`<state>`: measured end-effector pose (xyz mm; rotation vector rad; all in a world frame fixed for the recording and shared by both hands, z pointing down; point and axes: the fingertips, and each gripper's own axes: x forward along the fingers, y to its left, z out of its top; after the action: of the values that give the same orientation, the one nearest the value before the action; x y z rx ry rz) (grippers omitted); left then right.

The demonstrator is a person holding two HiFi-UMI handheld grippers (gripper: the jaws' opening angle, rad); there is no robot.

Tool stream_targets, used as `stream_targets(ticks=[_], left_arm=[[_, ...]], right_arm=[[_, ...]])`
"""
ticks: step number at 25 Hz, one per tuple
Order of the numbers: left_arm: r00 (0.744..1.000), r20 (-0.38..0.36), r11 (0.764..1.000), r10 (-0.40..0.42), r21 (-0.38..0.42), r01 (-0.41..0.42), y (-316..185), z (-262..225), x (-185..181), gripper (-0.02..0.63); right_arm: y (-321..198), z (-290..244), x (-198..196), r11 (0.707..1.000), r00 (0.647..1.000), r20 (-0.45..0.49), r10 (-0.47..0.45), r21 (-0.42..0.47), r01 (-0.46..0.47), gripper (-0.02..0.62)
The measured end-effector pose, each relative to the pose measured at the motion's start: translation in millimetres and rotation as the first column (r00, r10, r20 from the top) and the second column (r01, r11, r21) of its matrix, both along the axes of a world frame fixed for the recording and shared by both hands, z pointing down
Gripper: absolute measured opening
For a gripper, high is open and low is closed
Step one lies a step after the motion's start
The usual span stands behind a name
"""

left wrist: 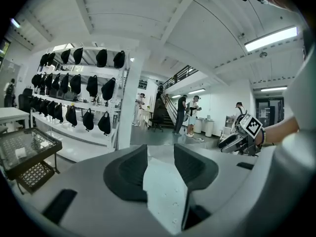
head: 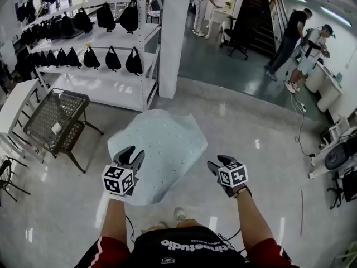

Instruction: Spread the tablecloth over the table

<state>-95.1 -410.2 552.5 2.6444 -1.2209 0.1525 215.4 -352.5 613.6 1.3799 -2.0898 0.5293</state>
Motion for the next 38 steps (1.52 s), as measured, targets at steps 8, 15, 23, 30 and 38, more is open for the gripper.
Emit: stream_targets(ticks=[8,15,23,30,38], left_arm=[[0.998,0.005,0.997,-0.070,0.018,0.070,-18.3,-28.2,-1.1,0.179],[0.988,0.020,0.987,-0.151,0.060,0.150,-34.0,-63.9,-21.4,0.178],[0.975,-0.004,0.969,-0.223,0.105,0.223,-41.3,-101.2,-32.3,0.167],[0.959,-0.028,0.948,-0.283,0.142,0.284,-37.5,-129.8,-39.7,0.162],[0.942,-0.063,0.916,-0.330,0.220,0.336,-33.0,-160.9,-41.0,0.058]], right_arm=[[-39.5,-26.9,3.7,0.998,0.996,0.091,-0.014,0.054,0.009,0.244],[-80.5,-56.0,-17.1,0.993,0.985,0.157,-0.078,0.104,0.062,0.241],[-113.6,-116.8,-45.5,0.959,0.961,0.233,-0.150,0.271,0.084,0.189],[-129.8,-169.2,-59.7,0.918,0.944,0.284,-0.169,0.394,0.046,0.139],[-115.9,-226.9,-70.6,0.847,0.939,0.296,-0.177,0.531,-0.007,0.031]])
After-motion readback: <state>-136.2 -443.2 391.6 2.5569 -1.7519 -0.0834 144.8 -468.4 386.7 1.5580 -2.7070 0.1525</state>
